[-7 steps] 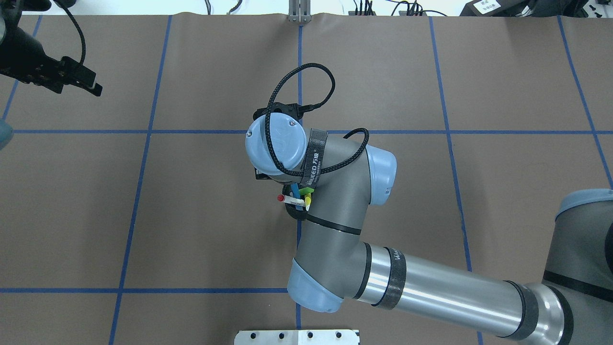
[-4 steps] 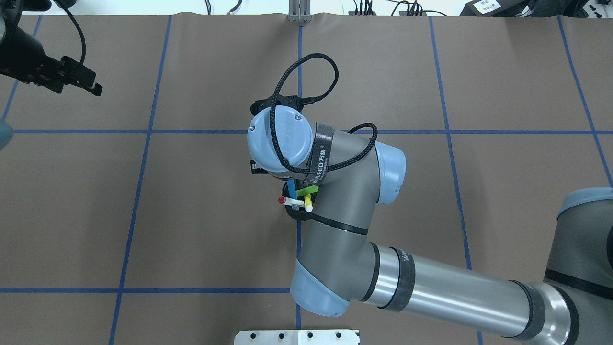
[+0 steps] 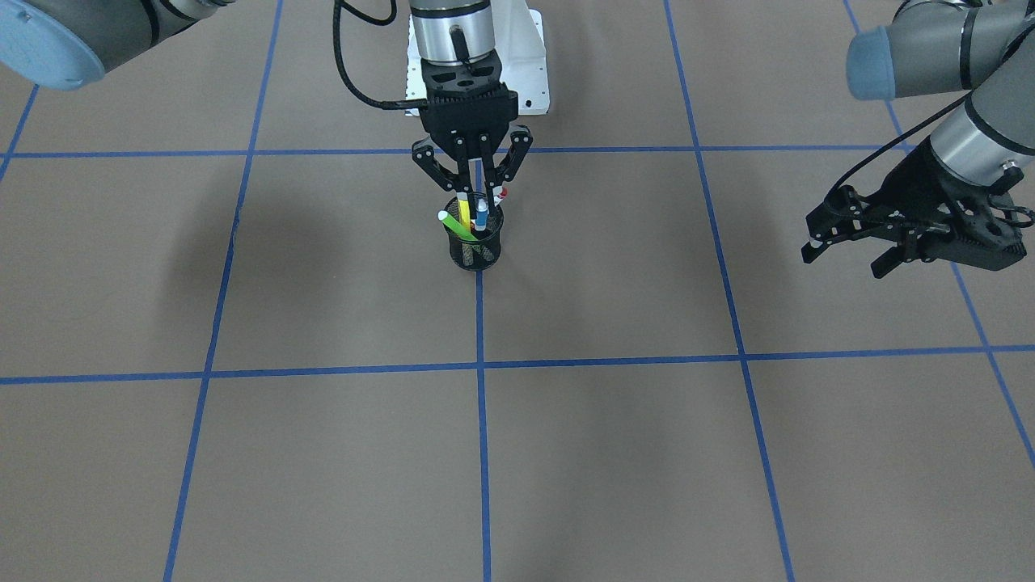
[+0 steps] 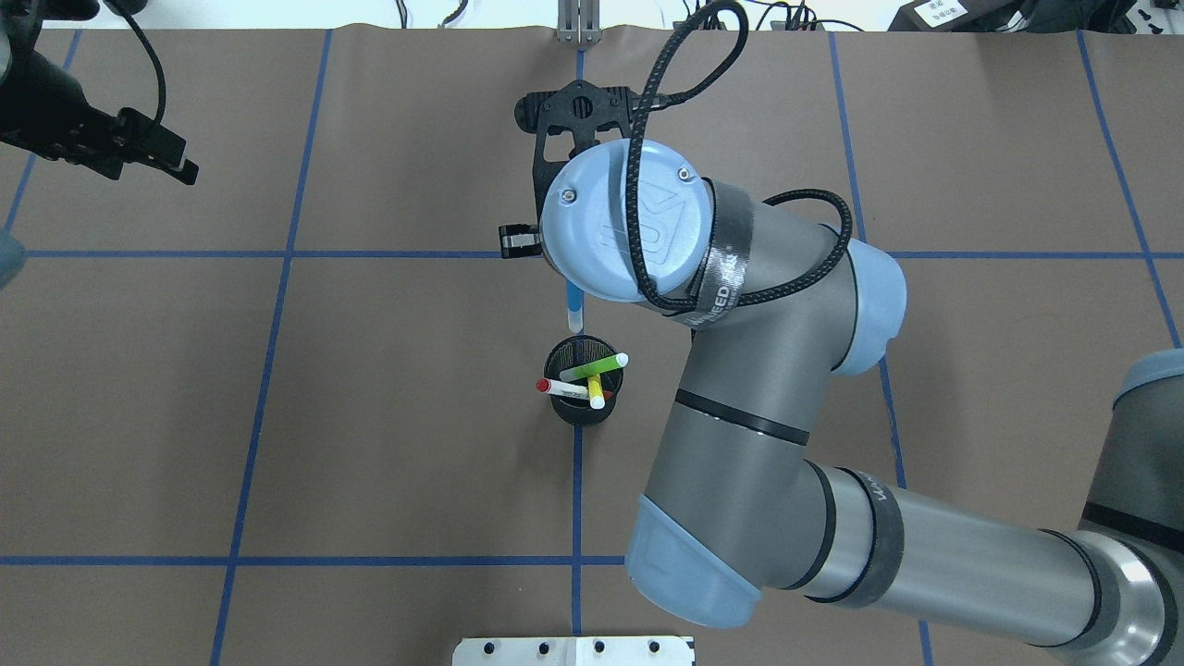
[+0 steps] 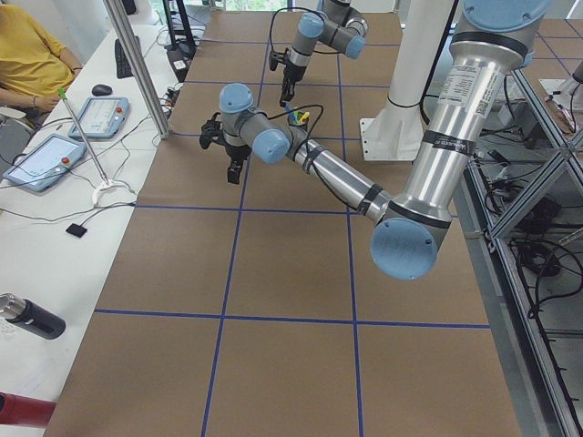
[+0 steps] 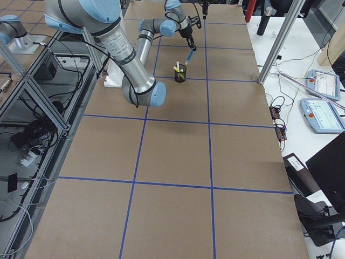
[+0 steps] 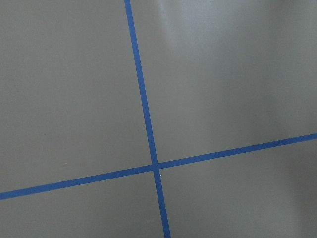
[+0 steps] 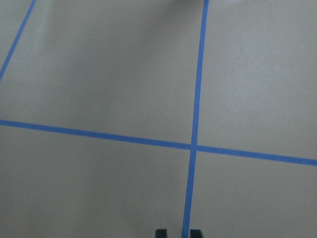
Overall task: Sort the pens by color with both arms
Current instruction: 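Lift the blue highlighter out and carry it farther from the robot, then lower the blue highlighter onto the table and open the right gripper, then move the left gripper over the pen cup while the right arm withdraws, then grasp the red-capped white marker in the cup with the left gripper, then lift the white marker out and carry it toward the blue highlighter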
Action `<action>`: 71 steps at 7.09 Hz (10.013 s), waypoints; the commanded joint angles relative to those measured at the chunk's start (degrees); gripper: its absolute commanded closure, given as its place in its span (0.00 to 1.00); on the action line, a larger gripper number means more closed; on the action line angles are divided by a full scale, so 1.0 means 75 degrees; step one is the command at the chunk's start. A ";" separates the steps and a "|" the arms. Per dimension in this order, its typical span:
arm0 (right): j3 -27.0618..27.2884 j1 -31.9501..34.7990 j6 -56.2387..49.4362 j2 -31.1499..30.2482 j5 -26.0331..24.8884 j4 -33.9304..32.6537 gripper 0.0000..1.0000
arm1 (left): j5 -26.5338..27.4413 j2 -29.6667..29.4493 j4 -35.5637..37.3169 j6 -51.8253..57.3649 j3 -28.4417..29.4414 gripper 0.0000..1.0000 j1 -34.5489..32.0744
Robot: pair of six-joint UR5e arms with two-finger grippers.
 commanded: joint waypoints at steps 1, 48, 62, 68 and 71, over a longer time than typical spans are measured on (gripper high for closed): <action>0.0258 0.0069 0.0000 -0.0074 -0.1069 0.0005 1.00 | -0.0009 0.0000 0.0000 -0.0001 0.0000 0.00 0.0000; -0.1031 0.3420 -0.2426 -0.1950 0.5546 -0.0324 0.01 | 0.0272 -0.4196 0.2368 -0.1678 0.1992 0.55 0.4371; -0.0984 0.3432 -0.2426 -0.1938 0.5558 -0.0323 0.01 | 0.0272 -0.4254 0.2461 -0.2459 0.0623 0.95 0.3951; -0.0984 0.3432 -0.2426 -0.1938 0.5546 -0.0300 0.01 | 0.1347 -0.4266 -0.0564 -0.4041 0.2008 0.95 0.3000; -0.0984 0.3432 -0.2426 -0.1938 0.5546 -0.0300 0.01 | 0.2707 -0.5560 -0.3273 -0.4195 0.5517 0.95 0.3012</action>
